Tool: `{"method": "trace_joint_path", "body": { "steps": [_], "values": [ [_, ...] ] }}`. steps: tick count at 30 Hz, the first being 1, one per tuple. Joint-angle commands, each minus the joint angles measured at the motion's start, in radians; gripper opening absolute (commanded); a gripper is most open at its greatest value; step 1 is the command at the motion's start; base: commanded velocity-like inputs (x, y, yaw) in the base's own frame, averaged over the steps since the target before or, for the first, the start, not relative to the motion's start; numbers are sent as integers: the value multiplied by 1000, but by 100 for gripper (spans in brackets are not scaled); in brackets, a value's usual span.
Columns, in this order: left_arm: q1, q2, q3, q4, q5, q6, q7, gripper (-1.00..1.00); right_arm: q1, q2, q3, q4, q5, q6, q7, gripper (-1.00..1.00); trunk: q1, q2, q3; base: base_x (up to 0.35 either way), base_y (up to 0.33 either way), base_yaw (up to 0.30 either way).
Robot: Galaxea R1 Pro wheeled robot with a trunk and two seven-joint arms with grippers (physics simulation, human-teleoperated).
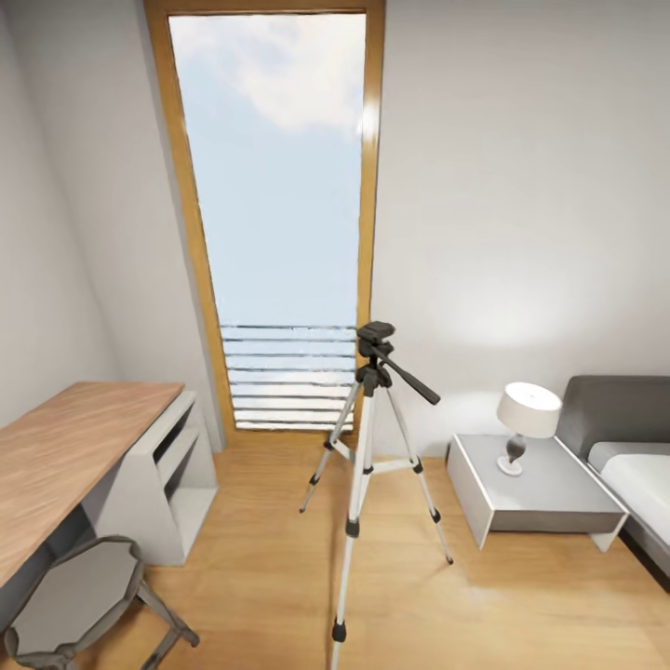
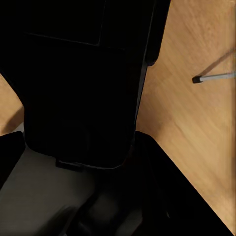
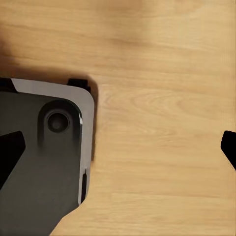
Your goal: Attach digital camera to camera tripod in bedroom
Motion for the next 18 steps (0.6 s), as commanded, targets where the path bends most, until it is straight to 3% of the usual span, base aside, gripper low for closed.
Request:
{"method": "trace_joint_path", "body": {
  "steps": [1,11,18],
  "values": [
    [0,0,-9,0,2,-1,2,-100,-1,0,-2,3,10,-4,1,100,1,0,0,322,138,0],
    [0,-1,-10,0,-68,-1,2,-100,-1,0,-2,3,10,-4,2,100,1,0,0,322,156,0],
    [0,-1,-10,0,-79,-1,2,-100,-1,0,-2,3,10,-4,2,100,1,0,0,212,113,0]
  ]
}}
